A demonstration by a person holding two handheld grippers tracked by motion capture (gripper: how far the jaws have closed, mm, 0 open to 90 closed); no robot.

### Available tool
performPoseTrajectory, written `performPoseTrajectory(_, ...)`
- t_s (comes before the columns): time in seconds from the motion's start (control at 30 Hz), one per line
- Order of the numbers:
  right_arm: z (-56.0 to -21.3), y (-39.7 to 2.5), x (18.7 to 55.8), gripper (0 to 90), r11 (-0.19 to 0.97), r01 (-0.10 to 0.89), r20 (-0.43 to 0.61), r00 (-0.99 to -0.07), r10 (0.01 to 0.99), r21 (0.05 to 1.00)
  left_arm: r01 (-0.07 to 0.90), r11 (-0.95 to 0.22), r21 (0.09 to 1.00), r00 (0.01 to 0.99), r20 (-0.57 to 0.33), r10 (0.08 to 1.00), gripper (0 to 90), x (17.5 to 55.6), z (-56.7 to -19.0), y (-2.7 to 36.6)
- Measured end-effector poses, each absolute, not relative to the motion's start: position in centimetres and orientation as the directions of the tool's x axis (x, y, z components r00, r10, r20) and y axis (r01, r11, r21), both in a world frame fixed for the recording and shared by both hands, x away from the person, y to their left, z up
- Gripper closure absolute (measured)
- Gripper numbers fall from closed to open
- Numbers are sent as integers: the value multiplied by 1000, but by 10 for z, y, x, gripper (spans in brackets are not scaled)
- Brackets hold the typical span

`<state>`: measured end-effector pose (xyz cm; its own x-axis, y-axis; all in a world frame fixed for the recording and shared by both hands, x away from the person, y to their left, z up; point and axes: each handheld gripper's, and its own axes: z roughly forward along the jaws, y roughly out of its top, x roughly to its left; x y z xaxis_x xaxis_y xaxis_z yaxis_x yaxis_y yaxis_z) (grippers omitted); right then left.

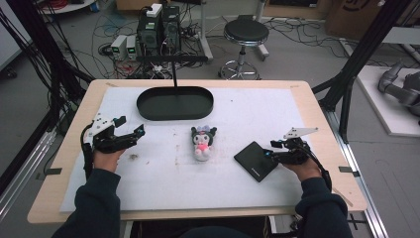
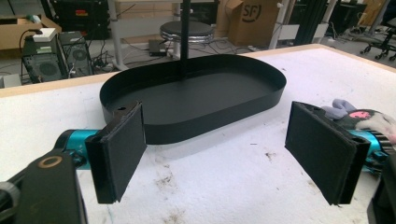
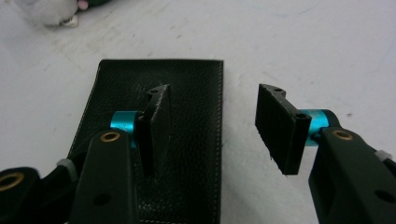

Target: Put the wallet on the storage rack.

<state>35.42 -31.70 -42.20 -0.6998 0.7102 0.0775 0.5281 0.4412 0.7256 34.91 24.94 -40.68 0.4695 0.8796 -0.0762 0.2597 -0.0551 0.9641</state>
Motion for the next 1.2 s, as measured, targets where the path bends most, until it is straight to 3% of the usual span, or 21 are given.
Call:
performPoseTrajectory(0.13,-432,-308,358,426,513,541,42,-714,699,666,265,-59,963,471,-76,879,200,350,-408,249)
performPoseTrajectory(0.33,-436,-310,360,430,490,556,77,-710,700,672,266,-59,962,471,-77,879,203,349,-408,249)
performPoseTrajectory(0.43,-436,-310,359,548,495,554,101,-728,678,669,267,-58,962,471,-78,878,203,349,-409,249)
performPoseTrajectory(0.47,-436,-310,359,548,495,554,101,-728,678,669,267,-58,962,471,-78,878,204,349,-409,249)
performPoseTrajectory(0.5,-435,-308,357,580,523,524,65,-745,664,672,271,-58,961,470,-79,879,204,349,-409,249)
performPoseTrajectory(0.67,-435,-308,358,606,509,539,83,-737,671,671,273,-59,960,470,-80,879,206,350,-410,249)
performPoseTrajectory(0.93,-431,-306,359,732,509,565,103,-729,677,650,279,-61,958,467,-80,881,211,350,-410,249)
performPoseTrajectory(0.97,-429,-305,358,783,505,568,97,-721,686,650,280,-62,958,467,-79,881,213,350,-410,249)
performPoseTrajectory(1.2,-418,-304,360,810,467,571,94,-694,713,676,282,-58,958,464,-83,882,217,350,-410,250)
